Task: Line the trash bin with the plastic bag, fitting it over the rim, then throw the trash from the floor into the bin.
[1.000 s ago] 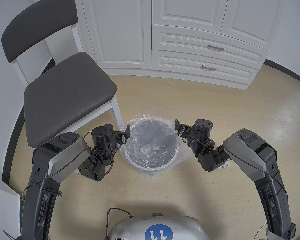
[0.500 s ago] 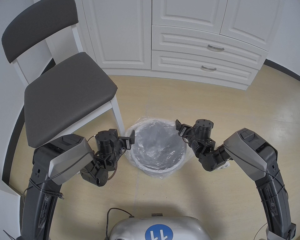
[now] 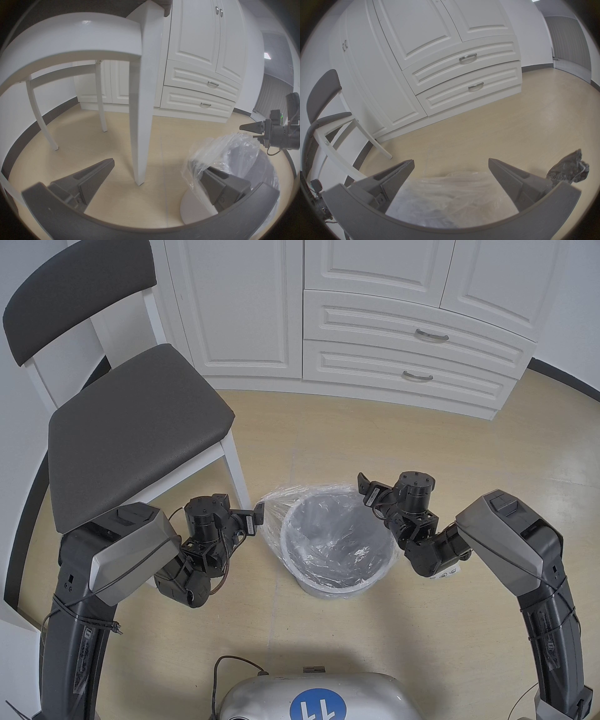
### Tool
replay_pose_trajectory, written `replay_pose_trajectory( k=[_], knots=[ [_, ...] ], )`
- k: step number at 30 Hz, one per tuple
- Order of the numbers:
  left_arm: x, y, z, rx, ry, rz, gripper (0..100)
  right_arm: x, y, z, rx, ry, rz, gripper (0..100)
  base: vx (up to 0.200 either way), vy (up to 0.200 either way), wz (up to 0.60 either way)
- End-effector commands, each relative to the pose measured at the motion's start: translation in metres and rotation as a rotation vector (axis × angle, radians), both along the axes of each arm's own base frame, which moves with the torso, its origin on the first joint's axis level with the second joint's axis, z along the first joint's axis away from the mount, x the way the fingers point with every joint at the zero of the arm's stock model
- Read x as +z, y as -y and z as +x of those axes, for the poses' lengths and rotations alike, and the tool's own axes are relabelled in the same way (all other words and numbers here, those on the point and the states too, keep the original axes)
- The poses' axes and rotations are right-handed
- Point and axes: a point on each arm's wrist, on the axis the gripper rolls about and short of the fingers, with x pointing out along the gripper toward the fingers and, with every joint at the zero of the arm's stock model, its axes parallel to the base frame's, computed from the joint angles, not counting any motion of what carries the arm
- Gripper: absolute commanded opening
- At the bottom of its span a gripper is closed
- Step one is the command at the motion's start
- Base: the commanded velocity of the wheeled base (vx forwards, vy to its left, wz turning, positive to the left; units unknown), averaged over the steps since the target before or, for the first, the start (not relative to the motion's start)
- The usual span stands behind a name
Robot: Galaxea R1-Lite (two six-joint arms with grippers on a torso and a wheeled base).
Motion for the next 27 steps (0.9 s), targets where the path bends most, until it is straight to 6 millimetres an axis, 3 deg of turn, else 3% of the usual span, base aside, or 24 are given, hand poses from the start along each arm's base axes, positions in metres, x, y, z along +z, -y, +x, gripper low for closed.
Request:
replay_pose_trajectory(
  k=[1,5,11,18,27],
  knots=[
    [0.002,-0.002,0.005,0.007,0.018,-0.007,100,0.033,0.020,-0.009,-0.027,0.020,-0.034,100,0.000,0.000,0.00],
    [-0.016,0.006,0.006,-0.004,0.008,-0.007,100,0.045,0.038,-0.015,-0.049,0.010,-0.107,100,0.000,0.000,0.00],
    [-0.026,0.009,-0.008,-0.026,-0.061,0.028,100,0.043,0.058,-0.025,-0.064,-0.098,-0.198,100,0.000,0.000,0.00],
    [-0.028,0.009,-0.008,-0.025,-0.068,0.032,100,0.030,0.059,-0.031,-0.010,-0.147,-0.213,100,0.000,0.000,0.00],
    [-0.021,0.011,-0.007,-0.029,-0.029,0.016,100,0.003,0.041,-0.030,0.077,-0.194,-0.193,100,0.000,0.000,0.00]
  ],
)
